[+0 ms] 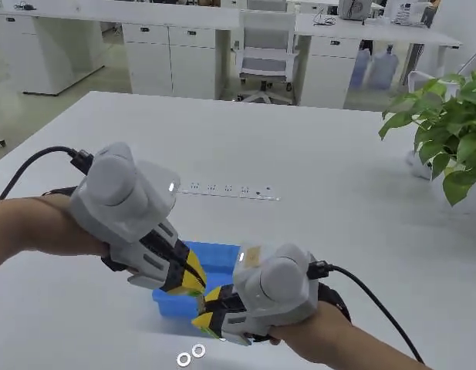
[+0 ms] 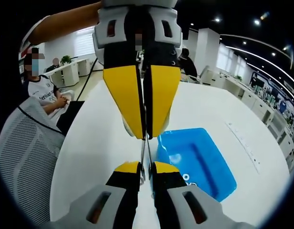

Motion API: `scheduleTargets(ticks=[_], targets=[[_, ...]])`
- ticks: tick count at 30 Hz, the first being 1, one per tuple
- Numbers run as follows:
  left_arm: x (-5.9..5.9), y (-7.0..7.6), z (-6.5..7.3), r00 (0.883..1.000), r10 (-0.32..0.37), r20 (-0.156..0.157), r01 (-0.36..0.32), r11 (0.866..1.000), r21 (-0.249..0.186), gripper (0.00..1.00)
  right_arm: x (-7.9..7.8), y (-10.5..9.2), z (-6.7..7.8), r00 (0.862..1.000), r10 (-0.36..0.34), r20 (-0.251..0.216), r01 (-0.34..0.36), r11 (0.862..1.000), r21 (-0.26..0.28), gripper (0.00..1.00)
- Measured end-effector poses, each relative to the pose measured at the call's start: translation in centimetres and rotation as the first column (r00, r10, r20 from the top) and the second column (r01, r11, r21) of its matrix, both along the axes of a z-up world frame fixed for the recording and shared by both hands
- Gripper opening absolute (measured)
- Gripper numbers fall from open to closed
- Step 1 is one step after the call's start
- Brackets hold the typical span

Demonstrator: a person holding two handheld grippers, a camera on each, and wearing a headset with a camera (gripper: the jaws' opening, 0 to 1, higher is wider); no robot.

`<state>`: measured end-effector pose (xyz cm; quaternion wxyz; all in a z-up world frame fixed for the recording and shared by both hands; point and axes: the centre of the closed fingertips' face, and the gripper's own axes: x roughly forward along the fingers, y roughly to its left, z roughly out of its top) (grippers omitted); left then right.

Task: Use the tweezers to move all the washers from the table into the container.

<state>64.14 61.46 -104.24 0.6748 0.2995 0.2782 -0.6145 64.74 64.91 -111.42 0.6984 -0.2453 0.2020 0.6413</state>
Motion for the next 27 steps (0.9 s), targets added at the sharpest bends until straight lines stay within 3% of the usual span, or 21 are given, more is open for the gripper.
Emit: scheduleTargets(ticks=[11,27], targets=[[-1.3,0.4,-2.0,1.000,0.003,-0.005,-0.003,1.000,0.006,0.05,-1.3,0.4,-1.9,1.000,0.017,-0.013,-0.017,1.000,-0.016,0.11],[-1.5,1.1,-3.5,1.000,0.017,-0.015,-0.017,1.000,-0.005,0.05,-1.9,0.8,-3.3,0.999,0.045,-0.018,-0.045,0.998,-0.034,0.12]])
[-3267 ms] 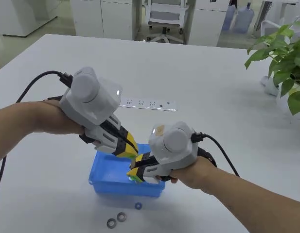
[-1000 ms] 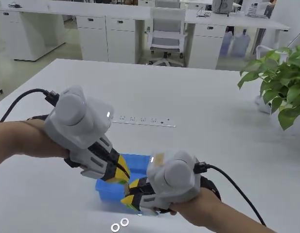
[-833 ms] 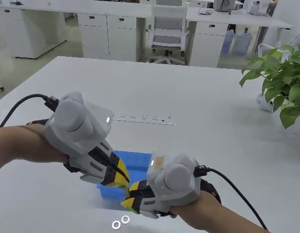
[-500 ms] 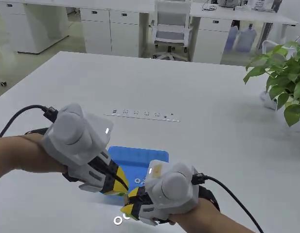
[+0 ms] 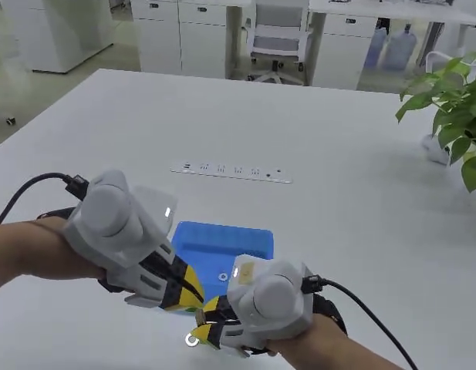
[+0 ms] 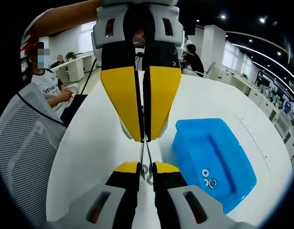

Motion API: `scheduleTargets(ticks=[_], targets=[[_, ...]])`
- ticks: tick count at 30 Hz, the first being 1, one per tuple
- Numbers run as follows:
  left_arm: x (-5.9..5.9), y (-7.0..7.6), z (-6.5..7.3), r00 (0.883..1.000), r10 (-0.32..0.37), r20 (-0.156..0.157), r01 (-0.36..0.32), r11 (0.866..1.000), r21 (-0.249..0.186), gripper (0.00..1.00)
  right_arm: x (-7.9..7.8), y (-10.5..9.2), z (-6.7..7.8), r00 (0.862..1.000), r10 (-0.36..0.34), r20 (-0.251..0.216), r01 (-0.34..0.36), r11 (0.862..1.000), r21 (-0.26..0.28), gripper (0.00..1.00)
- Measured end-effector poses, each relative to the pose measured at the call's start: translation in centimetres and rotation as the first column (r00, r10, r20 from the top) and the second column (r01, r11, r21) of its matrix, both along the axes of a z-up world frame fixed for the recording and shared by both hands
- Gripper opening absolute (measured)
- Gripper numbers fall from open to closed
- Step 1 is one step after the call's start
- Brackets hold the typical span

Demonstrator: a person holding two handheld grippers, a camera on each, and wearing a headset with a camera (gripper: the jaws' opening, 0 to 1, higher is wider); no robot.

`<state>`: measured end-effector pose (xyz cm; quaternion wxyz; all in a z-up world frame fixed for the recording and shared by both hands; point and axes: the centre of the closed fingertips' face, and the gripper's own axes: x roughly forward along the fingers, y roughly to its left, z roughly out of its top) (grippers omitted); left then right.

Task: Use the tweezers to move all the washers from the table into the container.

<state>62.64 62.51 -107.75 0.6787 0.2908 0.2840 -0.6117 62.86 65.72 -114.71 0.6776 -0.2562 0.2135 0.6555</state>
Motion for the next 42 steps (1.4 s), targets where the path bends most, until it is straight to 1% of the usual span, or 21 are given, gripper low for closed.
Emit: scheduleTargets(ticks=[4,6,8,14,17,19,20,22,24,25,28,32,42], targets=[[0.06,-0.15,-0.23,1.000,-0.003,0.001,0.003,1.000,-0.001,0.05,0.04,-0.23,-0.22,1.000,0.010,0.013,-0.010,1.000,-0.012,0.12],[0.02,-0.33,-0.24,1.000,-0.005,0.002,0.005,1.000,-0.002,0.05,0.15,-0.24,-0.24,1.000,0.010,0.014,-0.009,1.000,-0.009,0.12],[-0.02,-0.46,-0.25,1.000,-0.004,-0.003,0.004,1.000,-0.007,0.05,0.09,-0.22,-0.29,1.000,0.012,0.010,-0.012,1.000,-0.009,0.12],[0.11,-0.42,-0.24,1.000,0.004,-0.008,-0.004,1.000,-0.006,0.05,0.17,-0.12,-0.27,1.000,0.013,0.009,-0.013,1.000,-0.005,0.13],[0.20,-0.44,-0.22,1.000,0.008,-0.005,-0.008,1.000,-0.007,0.05,0.05,-0.14,-0.19,0.999,0.021,0.025,-0.021,1.000,-0.009,0.16],[0.29,-0.41,-0.22,1.000,0.017,-0.008,-0.017,1.000,-0.007,0.05,-0.28,-0.24,-0.38,0.999,0.037,0.035,-0.036,0.999,-0.022,0.17],[0.20,-0.42,-0.22,1.000,0.020,-0.015,-0.020,1.000,-0.008,0.05,-0.39,-0.30,-0.49,0.998,0.041,0.037,-0.040,0.999,-0.028,0.18],[0.18,-0.42,-0.20,1.000,0.022,-0.012,-0.022,1.000,-0.008,0.05,-0.37,-0.36,-0.56,0.998,0.043,0.043,-0.041,0.999,-0.028,0.18],[0.20,-0.39,-0.17,1.000,0.022,-0.007,-0.022,1.000,-0.006,0.05,-0.36,-0.37,-0.53,0.999,0.039,0.038,-0.038,0.999,-0.024,0.18],[0.17,-0.39,-0.15,1.000,0.024,-0.009,-0.024,1.000,-0.006,0.05,-0.33,-0.36,-0.56,0.998,0.041,0.042,-0.040,0.999,-0.025,0.18],[0.12,-0.34,-0.15,1.000,0.023,-0.011,-0.023,1.000,-0.005,0.05,-0.43,-0.33,-0.55,0.998,0.043,0.036,-0.043,0.999,-0.024,0.18],[0.24,-0.25,-0.14,1.000,0.025,-0.007,-0.025,1.000,-0.004,0.05,-0.42,-0.31,-0.55,0.998,0.042,0.037,-0.041,0.999,-0.023,0.17],[0.42,-0.82,-0.10,1.000,0.019,0.004,-0.018,1.000,-0.010,0.05,-0.15,-0.50,-0.34,0.999,0.026,0.033,-0.026,1.000,-0.017,0.16]])
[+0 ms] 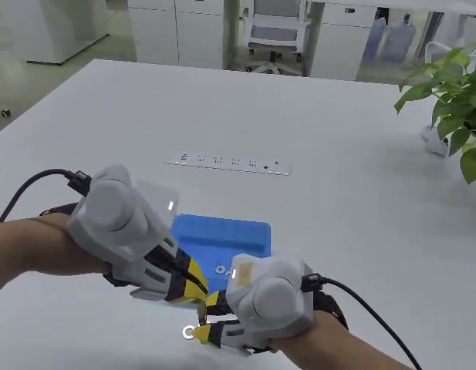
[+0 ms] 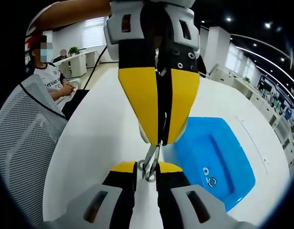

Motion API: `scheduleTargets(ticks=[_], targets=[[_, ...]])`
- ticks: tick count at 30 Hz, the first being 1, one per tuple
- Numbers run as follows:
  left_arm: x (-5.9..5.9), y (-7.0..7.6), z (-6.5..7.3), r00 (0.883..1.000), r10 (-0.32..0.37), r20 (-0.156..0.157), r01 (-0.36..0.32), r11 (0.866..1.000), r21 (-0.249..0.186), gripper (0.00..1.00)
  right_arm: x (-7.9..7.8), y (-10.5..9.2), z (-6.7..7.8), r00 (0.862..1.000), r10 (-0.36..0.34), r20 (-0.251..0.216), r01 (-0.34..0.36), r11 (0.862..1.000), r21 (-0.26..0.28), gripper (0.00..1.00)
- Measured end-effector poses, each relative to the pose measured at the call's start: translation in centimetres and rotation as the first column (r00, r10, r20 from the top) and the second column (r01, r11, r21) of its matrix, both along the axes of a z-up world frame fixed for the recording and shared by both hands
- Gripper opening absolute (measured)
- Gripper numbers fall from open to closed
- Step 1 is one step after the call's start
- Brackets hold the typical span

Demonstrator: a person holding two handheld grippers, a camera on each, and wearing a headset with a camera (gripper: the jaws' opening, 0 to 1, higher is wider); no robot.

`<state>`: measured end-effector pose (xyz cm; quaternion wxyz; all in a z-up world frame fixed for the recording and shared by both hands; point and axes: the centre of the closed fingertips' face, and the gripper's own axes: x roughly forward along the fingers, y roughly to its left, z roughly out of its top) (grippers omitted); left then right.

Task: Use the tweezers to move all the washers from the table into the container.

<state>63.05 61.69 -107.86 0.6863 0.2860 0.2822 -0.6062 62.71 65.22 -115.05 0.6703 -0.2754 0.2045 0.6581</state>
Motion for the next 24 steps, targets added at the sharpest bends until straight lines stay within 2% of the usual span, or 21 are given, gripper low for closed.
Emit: scheduleTargets(ticks=[3,8,24], targets=[[-0.06,-0.05,-0.03,1.000,-0.004,-0.005,0.004,1.000,-0.004,0.05,0.21,-0.10,0.08,1.000,-0.003,0.001,0.003,1.000,0.001,0.12],[-0.07,-0.03,-0.05,1.000,-0.007,-0.009,0.007,1.000,-0.005,0.05,0.22,-0.06,0.04,1.000,-0.020,-0.023,0.020,1.000,0.001,0.11],[-0.25,0.13,0.03,1.000,-0.009,-0.014,0.009,1.000,-0.001,0.05,0.04,0.03,0.09,0.998,-0.033,-0.045,0.033,0.999,0.001,0.09]])
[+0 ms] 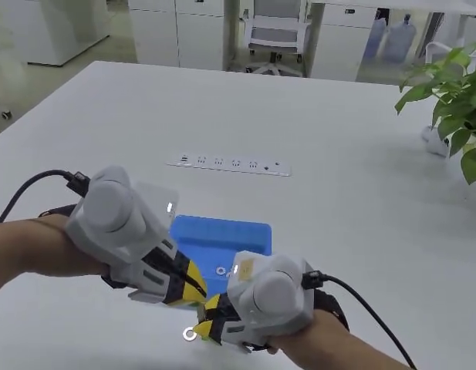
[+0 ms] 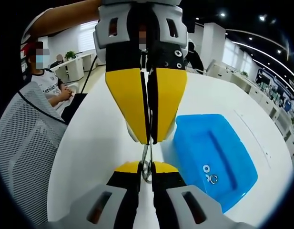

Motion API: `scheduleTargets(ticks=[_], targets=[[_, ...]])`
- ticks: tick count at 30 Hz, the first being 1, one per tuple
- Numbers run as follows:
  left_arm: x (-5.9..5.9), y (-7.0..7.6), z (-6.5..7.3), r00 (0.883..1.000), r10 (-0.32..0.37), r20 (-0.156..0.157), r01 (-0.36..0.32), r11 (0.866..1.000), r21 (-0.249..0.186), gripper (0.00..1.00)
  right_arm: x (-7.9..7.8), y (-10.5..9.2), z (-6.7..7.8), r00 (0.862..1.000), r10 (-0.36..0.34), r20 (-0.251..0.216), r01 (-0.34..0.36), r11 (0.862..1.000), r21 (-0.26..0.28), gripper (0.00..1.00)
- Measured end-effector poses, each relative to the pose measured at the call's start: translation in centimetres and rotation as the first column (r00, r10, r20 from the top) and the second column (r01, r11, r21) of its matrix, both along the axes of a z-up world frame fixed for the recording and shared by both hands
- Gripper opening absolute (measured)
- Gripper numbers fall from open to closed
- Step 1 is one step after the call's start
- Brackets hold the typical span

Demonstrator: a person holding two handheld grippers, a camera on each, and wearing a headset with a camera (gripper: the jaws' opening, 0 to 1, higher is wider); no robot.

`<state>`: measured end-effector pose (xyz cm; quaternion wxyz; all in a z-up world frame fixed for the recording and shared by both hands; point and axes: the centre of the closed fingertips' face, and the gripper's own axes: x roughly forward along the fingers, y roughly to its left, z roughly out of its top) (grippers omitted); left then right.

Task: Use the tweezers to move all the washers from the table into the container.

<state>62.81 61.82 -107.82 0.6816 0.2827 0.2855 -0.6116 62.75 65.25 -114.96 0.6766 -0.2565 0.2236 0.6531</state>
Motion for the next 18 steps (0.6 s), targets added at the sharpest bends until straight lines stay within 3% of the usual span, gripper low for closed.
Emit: scheduleTargets(ticks=[18], targets=[[0.1,-0.1,2.5,1.000,-0.017,0.002,0.017,1.000,-0.019,0.05,0.4,-0.3,2.5,1.000,-0.022,0.013,0.021,0.999,0.025,0.09]])
